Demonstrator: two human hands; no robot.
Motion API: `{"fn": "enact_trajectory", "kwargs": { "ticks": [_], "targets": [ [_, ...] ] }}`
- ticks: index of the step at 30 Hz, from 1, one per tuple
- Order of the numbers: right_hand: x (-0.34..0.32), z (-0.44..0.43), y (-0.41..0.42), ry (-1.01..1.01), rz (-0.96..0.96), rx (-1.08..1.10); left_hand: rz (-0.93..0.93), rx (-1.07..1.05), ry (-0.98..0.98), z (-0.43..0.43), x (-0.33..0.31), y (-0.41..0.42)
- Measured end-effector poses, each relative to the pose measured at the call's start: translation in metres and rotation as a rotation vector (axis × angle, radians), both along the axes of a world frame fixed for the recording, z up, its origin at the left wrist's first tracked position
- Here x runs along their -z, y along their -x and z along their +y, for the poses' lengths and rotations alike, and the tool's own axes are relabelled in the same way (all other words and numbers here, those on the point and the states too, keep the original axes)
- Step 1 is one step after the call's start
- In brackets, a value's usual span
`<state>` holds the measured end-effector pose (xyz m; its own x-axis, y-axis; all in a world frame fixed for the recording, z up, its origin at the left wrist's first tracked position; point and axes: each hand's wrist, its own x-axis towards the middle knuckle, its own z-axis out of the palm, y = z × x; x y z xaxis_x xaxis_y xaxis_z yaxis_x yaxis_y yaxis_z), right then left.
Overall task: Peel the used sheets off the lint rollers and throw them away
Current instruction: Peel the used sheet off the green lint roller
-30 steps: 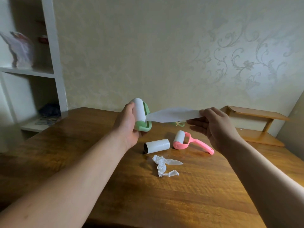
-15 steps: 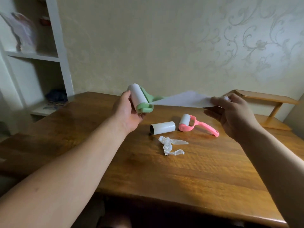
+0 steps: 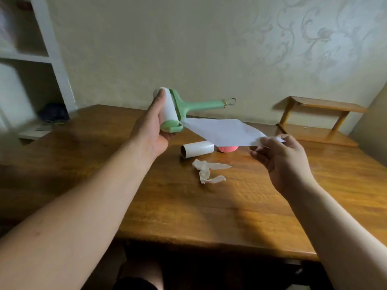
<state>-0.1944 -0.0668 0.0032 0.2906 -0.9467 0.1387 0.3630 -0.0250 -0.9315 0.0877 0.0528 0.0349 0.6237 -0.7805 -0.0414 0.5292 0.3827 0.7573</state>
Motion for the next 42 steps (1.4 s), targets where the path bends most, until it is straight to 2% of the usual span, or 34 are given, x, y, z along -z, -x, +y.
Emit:
{"fn": "enact_trajectory", "kwargs": {
  "ticks": [5, 9, 11, 13, 17, 20, 22, 26, 30, 33, 36, 38, 42],
  "targets": [
    [0.013, -0.011, 0.006, 0.011, 0.028, 0.076, 0.008, 0.045, -0.030, -0.001, 0.013, -0.006],
    [0.026, -0.016, 0.000, -0.041, -0.014, 0.067, 0.033, -0.143, -0.152, -0.006, 0.016, -0.022],
    [0.034, -0.017, -0.001, -0.054, 0.031, 0.050, 0.037, -0.204, -0.135, -0.007, 0.016, -0.033],
    [0.044, -0.016, -0.001, -0.013, 0.202, 0.044, 0.021, -0.200, -0.088, -0.007, 0.014, -0.041],
    [0.064, -0.016, -0.001, 0.422, 0.819, 0.151, -0.074, -0.194, -0.095, -0.006, 0.010, -0.047],
    [0.069, -0.008, -0.007, 0.662, 1.016, 0.156, -0.172, -0.191, -0.153, -0.013, 0.011, -0.043],
    [0.073, -0.006, -0.012, 0.729, 1.095, 0.140, -0.228, -0.172, -0.164, -0.021, 0.009, -0.033],
    [0.078, -0.010, -0.012, 0.658, 1.021, 0.177, -0.266, -0.120, -0.174, -0.046, -0.004, -0.005],
    [0.077, -0.011, -0.010, 0.607, 0.983, 0.265, -0.184, -0.003, -0.178, -0.079, -0.009, 0.024],
    [0.075, -0.012, -0.007, 0.506, 0.811, 0.329, -0.160, 0.078, -0.189, -0.104, -0.009, 0.041],
    [0.073, -0.022, 0.003, 0.305, 0.590, 0.396, -0.304, 0.131, -0.265, -0.128, -0.006, 0.056],
    [0.074, -0.026, 0.005, 0.243, 0.505, 0.421, -0.431, 0.150, -0.332, -0.140, -0.002, 0.067],
    [0.066, -0.032, 0.007, 0.349, 0.551, 0.572, -0.551, 0.258, -0.453, -0.157, 0.014, 0.090]
  ]
}}
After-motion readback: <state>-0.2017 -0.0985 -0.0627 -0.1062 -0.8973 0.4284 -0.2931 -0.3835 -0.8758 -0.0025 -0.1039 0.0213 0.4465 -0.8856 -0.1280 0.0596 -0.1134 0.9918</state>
